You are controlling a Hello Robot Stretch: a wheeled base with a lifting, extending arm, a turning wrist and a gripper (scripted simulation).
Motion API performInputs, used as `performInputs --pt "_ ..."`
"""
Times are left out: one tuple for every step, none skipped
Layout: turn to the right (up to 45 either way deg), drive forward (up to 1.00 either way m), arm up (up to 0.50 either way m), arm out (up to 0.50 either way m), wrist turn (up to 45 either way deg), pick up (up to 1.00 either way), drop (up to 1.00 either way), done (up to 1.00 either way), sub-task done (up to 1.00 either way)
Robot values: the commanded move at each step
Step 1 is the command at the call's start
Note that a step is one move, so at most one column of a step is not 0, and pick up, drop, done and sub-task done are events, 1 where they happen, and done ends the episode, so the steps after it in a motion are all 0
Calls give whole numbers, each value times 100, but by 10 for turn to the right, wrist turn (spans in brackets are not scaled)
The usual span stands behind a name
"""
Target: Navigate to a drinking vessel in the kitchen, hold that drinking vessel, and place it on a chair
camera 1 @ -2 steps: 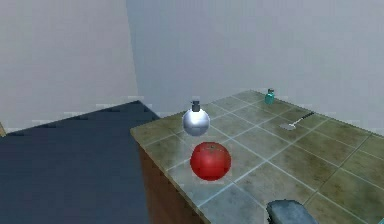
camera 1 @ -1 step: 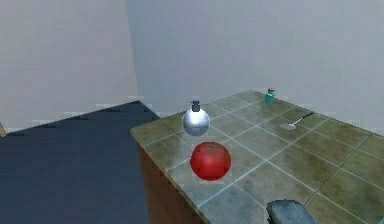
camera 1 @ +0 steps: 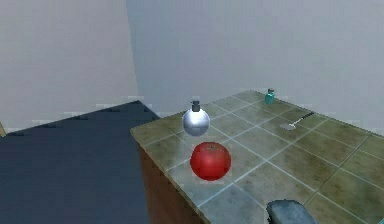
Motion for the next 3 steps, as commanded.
performInputs --pt "0 0 10 0 0 0 0 0 0" --pt "0 0 6 0 0 0 0 0 0" --pt "0 0 0 0 -450 0 0 0 0"
